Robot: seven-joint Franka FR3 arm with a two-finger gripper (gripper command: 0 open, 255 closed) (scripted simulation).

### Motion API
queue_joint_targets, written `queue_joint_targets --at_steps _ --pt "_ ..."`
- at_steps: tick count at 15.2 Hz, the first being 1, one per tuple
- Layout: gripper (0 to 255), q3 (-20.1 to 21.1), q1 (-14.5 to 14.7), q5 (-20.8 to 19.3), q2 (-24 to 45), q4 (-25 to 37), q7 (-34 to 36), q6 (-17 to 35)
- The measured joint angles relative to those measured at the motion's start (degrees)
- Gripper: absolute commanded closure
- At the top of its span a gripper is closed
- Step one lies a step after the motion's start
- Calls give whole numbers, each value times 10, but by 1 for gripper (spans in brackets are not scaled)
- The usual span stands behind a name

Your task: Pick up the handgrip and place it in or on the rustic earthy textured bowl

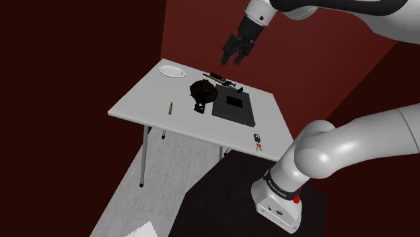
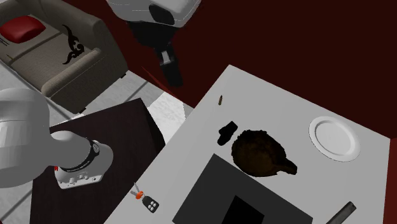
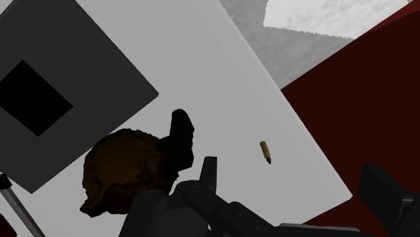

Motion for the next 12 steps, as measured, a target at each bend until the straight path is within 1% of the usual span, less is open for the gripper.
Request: queue_joint_targets --at_steps 7,12 --pt "0 -31 1 -11 129 8 -58 99" --pt "0 -50 1 -9 229 41 -98 153"
